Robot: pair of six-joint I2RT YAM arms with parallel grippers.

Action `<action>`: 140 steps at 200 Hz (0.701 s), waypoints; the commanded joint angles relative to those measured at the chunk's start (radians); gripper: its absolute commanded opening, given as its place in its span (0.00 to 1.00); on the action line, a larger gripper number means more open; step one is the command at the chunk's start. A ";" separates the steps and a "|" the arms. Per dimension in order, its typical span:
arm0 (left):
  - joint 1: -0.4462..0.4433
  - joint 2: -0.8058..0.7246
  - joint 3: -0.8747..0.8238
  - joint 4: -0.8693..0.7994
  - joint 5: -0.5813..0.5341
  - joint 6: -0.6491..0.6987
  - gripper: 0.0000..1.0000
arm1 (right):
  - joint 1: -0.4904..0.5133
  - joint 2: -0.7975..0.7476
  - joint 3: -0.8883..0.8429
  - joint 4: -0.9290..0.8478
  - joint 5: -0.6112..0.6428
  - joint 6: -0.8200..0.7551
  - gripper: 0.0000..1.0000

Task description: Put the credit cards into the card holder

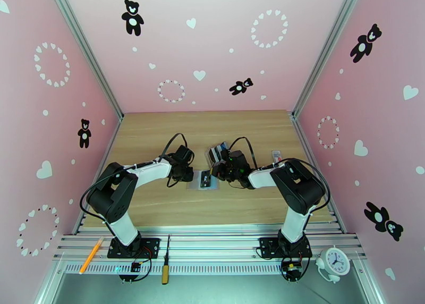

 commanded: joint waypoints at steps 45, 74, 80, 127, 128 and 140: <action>-0.008 0.013 -0.044 0.009 0.031 -0.016 0.20 | 0.031 0.032 0.061 -0.072 0.004 0.016 0.00; -0.008 0.014 -0.048 0.012 0.032 -0.017 0.18 | 0.037 0.037 0.079 -0.081 0.002 0.016 0.00; -0.008 0.014 -0.048 0.013 0.034 -0.018 0.18 | 0.038 0.039 0.080 -0.081 0.004 0.016 0.00; -0.007 0.014 -0.060 0.023 0.043 -0.032 0.18 | 0.046 0.049 0.079 -0.099 0.032 0.023 0.00; -0.007 0.013 -0.060 0.024 0.043 -0.033 0.18 | 0.047 0.049 0.078 -0.099 0.034 0.023 0.00; -0.008 0.011 -0.067 0.026 0.043 -0.037 0.18 | 0.048 0.049 0.074 -0.106 0.048 0.028 0.00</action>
